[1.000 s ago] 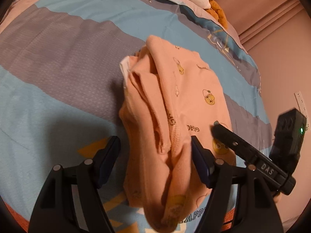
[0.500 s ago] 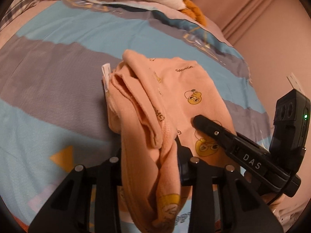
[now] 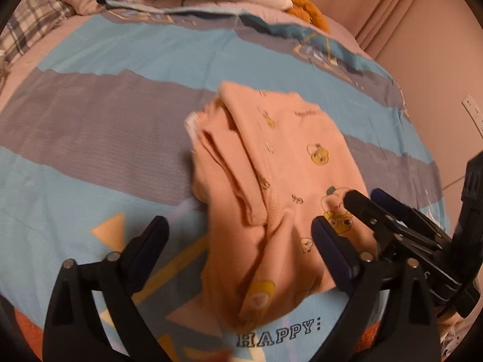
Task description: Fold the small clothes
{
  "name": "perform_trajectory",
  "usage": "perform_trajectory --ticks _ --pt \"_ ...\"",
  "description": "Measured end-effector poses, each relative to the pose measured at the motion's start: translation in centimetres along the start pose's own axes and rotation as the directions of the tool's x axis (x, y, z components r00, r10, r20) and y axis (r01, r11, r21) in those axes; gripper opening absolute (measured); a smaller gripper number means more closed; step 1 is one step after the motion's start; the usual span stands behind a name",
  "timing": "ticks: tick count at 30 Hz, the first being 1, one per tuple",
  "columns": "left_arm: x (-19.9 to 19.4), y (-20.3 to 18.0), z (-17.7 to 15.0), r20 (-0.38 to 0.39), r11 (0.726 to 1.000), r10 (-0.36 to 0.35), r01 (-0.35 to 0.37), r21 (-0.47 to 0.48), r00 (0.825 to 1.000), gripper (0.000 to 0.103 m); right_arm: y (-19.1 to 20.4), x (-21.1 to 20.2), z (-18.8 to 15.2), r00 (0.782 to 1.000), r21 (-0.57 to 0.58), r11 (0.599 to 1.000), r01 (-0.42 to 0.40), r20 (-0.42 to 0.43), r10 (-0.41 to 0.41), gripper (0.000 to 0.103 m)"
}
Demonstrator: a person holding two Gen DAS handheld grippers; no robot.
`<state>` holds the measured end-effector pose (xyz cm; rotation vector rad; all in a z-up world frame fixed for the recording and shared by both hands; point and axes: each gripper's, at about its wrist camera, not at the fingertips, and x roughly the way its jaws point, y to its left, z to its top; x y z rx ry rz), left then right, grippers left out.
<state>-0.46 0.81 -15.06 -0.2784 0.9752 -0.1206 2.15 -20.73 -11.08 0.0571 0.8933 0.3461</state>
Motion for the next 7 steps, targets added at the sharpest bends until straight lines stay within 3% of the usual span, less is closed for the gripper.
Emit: perform_trajectory --ticks 7 --pt "-3.7 0.5 0.4 0.124 1.000 0.007 -0.005 -0.022 0.992 0.103 0.4 -2.3 0.4 0.998 0.002 1.000 -0.011 0.066 0.011 0.081"
